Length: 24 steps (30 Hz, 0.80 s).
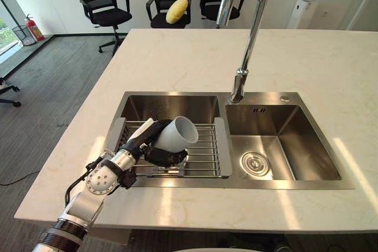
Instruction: Walk over to the sink, pick up the cup, carry it to the dishwasher, place the cup inside the dishwasher, then close the dishwasher door
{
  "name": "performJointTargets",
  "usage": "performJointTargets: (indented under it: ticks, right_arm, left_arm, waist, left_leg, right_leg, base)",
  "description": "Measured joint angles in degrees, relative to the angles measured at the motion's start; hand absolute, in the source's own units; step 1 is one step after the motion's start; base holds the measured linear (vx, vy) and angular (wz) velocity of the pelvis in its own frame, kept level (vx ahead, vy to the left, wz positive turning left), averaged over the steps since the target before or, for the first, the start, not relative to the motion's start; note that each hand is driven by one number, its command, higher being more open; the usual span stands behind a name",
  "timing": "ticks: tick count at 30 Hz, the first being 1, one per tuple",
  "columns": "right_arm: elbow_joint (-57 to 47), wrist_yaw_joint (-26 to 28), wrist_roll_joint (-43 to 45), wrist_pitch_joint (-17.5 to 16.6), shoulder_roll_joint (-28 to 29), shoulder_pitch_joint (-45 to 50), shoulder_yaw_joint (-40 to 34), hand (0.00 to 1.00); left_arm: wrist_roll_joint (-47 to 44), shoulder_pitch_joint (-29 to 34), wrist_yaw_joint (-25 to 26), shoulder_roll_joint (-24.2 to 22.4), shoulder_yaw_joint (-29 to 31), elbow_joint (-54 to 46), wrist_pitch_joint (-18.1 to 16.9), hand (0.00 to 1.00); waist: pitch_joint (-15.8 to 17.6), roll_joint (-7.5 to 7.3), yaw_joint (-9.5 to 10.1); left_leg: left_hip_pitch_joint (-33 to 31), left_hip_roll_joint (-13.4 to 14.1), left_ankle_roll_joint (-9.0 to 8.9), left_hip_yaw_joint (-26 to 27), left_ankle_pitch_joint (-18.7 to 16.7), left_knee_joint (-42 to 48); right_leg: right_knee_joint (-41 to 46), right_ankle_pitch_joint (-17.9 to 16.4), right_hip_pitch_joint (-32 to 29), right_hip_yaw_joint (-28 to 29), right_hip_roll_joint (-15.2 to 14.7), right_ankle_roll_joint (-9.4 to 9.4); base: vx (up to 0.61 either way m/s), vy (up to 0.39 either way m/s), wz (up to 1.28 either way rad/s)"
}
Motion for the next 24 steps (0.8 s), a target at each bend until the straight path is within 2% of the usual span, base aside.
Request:
performJointTargets:
  ticks: [4, 11, 21, 24]
  right_arm:
    - [0.5, -1.0, 0.0, -0.4, 0.5, -0.3, 0.0, 1.00]
    - [0.6, -2.1, 0.0, -0.7, 1.8, -0.2, -0.5, 1.00]
    - [0.6, -2.5, -0.1, -0.8, 2.5, -0.1, -2.1, 1.00]
    - [0.6, -2.5, -0.1, -0.8, 2.5, -0.2, -2.2, 1.00]
  left_arm:
    - [-5.7, 1.0, -1.2, -3.3, 2.5, -0.7, -2.4, 0.00]
    - [-13.6, 5.1, -3.9, -6.2, 6.7, -3.1, -5.4, 0.00]
    - [-18.3, 10.4, -5.1, -10.5, 11.2, -4.1, -5.9, 0.00]
    - [-18.3, 11.3, -5.9, -10.6, 11.4, -4.2, -6.3, 0.00]
  waist:
    - [0.1, -0.11, 0.28]
    - [0.0, -0.49, 0.80]
    - [-0.2, -0.78, 1.06]
    - [-0.2, -0.82, 1.08]
  left_leg:
    - [0.7, 0.1, 0.09, 0.1, 0.0, 0.0]
    - [0.9, 0.1, 0.30, 0.2, -0.2, 0.1]
    - [1.4, 0.1, 0.44, 1.2, -0.7, 0.3]
    - [1.3, 0.1, 0.50, 1.4, -1.1, 0.8]
  right_leg:
    - [0.0, 0.0, 0.7, 0.1, 0.2, 0.00]
    - [0.0, 0.0, 0.9, 0.3, 0.3, -0.01]
    - [0.0, 0.0, 0.9, 1.3, 0.5, -0.01]
    - [0.0, 0.0, 0.8, 1.7, 0.6, -0.01]
  base:
    - [0.00, 0.000, 0.00]
    - [0.00, 0.000, 0.00]
    - [0.00, 0.004, -0.05]
    - [-0.01, 0.004, -0.06]
